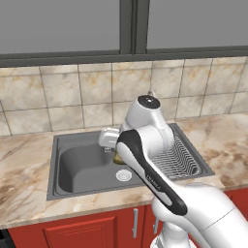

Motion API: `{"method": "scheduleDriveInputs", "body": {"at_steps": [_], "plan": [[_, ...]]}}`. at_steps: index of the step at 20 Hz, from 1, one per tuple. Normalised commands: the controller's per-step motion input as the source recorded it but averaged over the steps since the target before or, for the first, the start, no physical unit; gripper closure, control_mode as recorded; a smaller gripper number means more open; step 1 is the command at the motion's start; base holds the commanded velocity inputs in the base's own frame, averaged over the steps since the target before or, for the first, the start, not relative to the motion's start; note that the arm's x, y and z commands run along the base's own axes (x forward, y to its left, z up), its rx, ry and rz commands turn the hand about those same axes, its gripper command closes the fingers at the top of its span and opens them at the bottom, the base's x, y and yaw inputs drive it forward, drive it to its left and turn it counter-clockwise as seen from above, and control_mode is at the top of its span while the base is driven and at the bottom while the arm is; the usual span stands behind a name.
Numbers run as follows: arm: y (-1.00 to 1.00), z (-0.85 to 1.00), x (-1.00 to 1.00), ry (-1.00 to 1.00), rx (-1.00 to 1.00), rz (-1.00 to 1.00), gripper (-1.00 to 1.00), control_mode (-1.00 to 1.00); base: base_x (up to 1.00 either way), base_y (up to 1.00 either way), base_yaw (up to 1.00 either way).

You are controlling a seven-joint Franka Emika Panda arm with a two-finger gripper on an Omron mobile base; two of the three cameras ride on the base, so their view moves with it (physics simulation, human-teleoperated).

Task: Soak the sponge with water for a few seconds and then drop it inside the sink.

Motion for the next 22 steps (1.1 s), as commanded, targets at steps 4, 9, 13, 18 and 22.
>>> {"method": "scheduleDriveInputs", "body": {"at_steps": [4, 9, 13, 18, 22], "plan": [[-0.48, 0.00, 0.00, 0.00, 0.00, -0.08, 1.00, -1.00, 0.00, 0.00, 0.00], [-0.30, 0.02, -0.01, 0.00, -0.02, -0.16, 1.00, -1.00, 0.00, 0.00, 0.00], [0.00, 0.09, -0.14, 0.00, -0.07, -0.25, 1.00, -1.00, 0.00, 0.00, 0.00], [0.00, 0.05, -0.06, 0.00, -0.10, -0.29, 1.00, -1.00, 0.00, 0.00, 0.00], [-0.07, 0.05, 0.00, 0.00, -0.07, -0.28, 1.00, -1.00, 0.00, 0.00, 0.00]]}}
